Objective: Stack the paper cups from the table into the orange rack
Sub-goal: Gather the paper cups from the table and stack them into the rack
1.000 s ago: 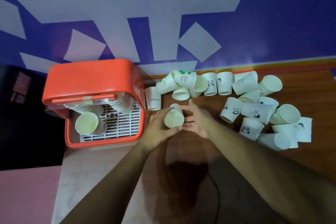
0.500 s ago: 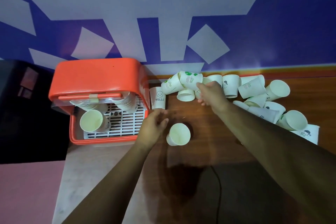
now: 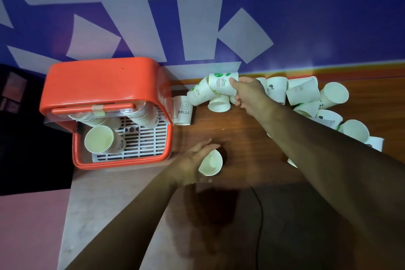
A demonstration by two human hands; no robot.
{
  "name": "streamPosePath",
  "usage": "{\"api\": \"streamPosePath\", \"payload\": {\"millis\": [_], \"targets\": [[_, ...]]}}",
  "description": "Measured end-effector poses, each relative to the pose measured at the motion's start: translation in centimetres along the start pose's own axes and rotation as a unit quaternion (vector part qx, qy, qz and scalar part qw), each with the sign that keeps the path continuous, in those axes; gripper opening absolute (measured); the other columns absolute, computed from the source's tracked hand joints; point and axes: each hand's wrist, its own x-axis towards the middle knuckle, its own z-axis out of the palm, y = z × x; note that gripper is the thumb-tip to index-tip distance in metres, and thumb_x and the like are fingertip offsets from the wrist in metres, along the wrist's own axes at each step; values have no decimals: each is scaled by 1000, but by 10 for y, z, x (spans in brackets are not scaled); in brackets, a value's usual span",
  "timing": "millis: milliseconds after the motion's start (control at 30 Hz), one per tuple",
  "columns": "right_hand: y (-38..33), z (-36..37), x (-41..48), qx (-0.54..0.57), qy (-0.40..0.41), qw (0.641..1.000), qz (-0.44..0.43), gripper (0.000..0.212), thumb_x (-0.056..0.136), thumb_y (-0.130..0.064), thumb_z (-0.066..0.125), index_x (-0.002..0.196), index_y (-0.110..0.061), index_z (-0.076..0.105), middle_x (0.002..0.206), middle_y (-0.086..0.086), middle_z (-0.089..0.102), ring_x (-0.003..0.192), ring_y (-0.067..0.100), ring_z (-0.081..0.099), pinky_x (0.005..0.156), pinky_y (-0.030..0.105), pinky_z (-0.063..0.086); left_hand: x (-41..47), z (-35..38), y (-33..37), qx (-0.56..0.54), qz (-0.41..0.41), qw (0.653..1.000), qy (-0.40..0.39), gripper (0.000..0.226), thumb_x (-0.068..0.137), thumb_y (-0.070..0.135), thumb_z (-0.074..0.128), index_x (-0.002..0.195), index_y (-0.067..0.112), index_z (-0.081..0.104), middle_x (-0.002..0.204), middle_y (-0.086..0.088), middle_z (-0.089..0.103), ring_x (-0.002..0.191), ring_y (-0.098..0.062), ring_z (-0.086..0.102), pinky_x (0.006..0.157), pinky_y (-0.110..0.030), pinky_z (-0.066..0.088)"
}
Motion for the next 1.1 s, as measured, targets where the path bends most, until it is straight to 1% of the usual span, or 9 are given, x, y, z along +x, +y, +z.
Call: {"api": "streamPosePath", "payload": {"millis": [100,200,333,467,633,733,867,967,1100], "targets": [[-2,-15,-16,11,-10,999,-32,25,92,-33,65,112,-18,67,89,3,63,61,12,46,52,28,41,-2,2,7,-31,-21,998,58,90,74,24,85,147,34,33,141,5,48,128,-17,50,102,-24,43],[-13,-31,-38,5,2,996,-88,9,92,-32,64,95,-25,69,98,-2,68,77,11,56,61,26,46,-12,-8,22,-141,-80,976,142,73,73,32,87,126,32,37,112,16,59,102,-1,61,80,-13,46],[-20,-42,-72,-10,6,992,-127,6,89,-28,65,86,-24,68,97,-6,68,99,16,65,82,35,55,-38,-28,32,-240,-55,944,220,66,73,26,88,122,25,43,117,8,60,106,1,60,86,-15,47],[-22,-31,-113,-51,4,984,-171,8,88,-28,67,92,-22,70,91,-11,64,89,8,60,76,22,48,-75,-47,36,-286,-29,917,276,62,77,11,86,125,22,48,119,6,60,105,3,59,85,-13,47],[-8,2,-161,-82,-112,977,-163,22,88,-22,68,66,-23,70,66,-17,62,70,5,56,66,24,42,-134,-67,20,-279,-30,886,370,65,73,32,83,129,20,53,121,11,62,114,-1,59,93,-12,45],[-3,33,-183,-76,-141,971,-179,4,87,-15,71,85,-18,69,83,-8,68,79,5,61,71,24,48,-172,-79,4,-258,-53,864,430,71,74,40,78,134,21,44,129,14,53,120,3,52,98,-9,39],[1,73,-198,-119,-183,962,-163,53,78,-26,79,122,-28,52,122,-3,61,105,16,65,80,36,59,-210,-100,-25,-242,-105,823,503,63,83,14,80,133,19,41,128,0,53,108,7,55,85,-2,41],[-1,98,-207,-164,-185,952,-180,75,59,-43,78,126,-34,47,125,-9,60,110,13,63,95,41,54,-219,-117,-43,-252,-103,814,513,61,82,10,80,129,20,42,126,-2,55,103,4,57,78,-2,44],[-4,129,-218,-170,-168,955,-177,70,55,-45,76,120,-26,56,115,-6,67,104,12,66,93,43,55,-211,-132,-63,-249,-78,833,489,61,78,13,84,124,25,45,123,3,53,109,-3,58,84,-16,50]]}}
